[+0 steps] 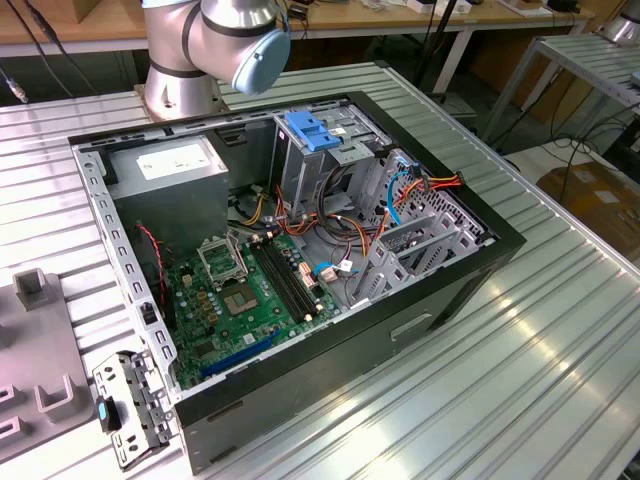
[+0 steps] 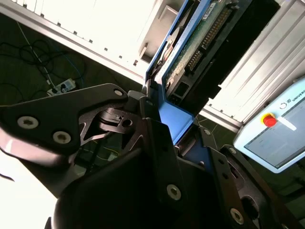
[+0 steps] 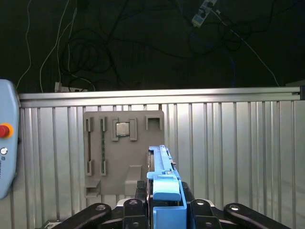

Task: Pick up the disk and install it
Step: 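Pick up the disk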

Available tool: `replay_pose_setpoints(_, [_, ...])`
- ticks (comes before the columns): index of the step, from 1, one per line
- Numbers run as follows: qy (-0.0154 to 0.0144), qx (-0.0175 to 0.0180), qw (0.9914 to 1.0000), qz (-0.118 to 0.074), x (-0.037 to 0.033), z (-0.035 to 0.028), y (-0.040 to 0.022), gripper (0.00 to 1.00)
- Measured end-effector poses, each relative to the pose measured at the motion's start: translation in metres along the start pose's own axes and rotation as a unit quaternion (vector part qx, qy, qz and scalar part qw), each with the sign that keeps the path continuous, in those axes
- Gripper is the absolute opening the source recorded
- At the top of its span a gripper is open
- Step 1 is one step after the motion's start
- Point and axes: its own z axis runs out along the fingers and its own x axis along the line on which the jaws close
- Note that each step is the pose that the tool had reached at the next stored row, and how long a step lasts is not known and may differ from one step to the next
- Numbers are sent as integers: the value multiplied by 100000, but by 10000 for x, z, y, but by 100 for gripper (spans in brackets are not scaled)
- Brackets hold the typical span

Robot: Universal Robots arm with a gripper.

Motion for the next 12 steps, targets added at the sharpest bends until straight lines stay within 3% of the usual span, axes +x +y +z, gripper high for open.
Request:
replay_pose_setpoints(10, [1, -1, 100000, 0, -5, 0, -147, 37])
replay_pose_setpoints(12, [0, -1, 100000, 3, -7, -1, -203, 37])
